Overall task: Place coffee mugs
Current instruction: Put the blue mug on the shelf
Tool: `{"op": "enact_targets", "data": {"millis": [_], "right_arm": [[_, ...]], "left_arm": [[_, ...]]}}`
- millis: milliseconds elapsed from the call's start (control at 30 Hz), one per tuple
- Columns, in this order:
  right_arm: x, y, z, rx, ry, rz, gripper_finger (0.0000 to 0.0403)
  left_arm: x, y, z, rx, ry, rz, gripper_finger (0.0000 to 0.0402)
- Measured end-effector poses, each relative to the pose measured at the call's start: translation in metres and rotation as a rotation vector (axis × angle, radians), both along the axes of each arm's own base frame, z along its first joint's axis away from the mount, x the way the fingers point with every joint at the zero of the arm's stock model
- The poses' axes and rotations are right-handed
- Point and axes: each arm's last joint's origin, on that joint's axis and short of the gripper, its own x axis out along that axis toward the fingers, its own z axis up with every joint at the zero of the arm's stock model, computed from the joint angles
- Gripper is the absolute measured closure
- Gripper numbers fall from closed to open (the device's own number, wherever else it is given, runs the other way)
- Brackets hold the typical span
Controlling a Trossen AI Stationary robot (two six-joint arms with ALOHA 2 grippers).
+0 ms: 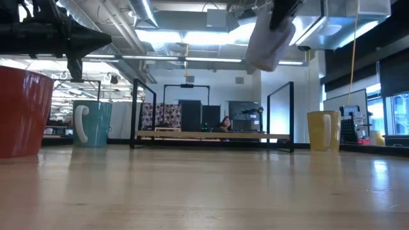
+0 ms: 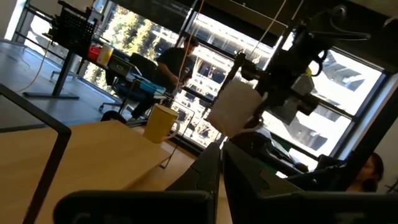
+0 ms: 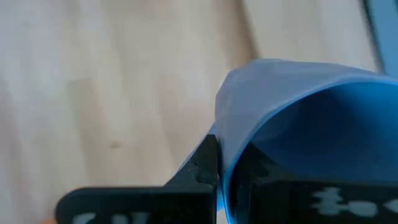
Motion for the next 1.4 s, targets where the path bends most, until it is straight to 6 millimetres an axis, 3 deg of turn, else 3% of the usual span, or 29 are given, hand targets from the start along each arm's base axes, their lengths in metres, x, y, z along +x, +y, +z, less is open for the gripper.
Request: {"op": "enact_targets", "data": {"millis": [267, 467, 700, 1100, 1400], "right_arm": [[0.029, -0.056, -0.012, -0.075, 0.110, -0.027, 0.0398], [0.042, -0.113, -0.040, -0.090, 0.188, -0.070, 0.0398], [0.041, -0.165, -0.074, -0.010, 0.285, -0.120, 0.0398], [0.033, -0.207, -0.095, 0.040, 0.300, -0.128, 0.0398], [0.031, -0.220, -0.096, 0.014, 0.260, -0.100, 0.0398]], "left_arm": [[0.000, 0.000, 0.000, -0.003, 0.003, 0.004, 0.0388], [0.000, 0.000, 0.000, -0.001, 0.004, 0.013, 0.0388], [0.000, 0.001, 0.000, -0.003, 0.006, 0.033, 0.0388], [0.000, 0.001, -0.001, -0.007, 0.006, 0.052, 0.0388], [0.000, 0.002, -0.001, -0.008, 0.008, 0.057, 0.0388]]}}
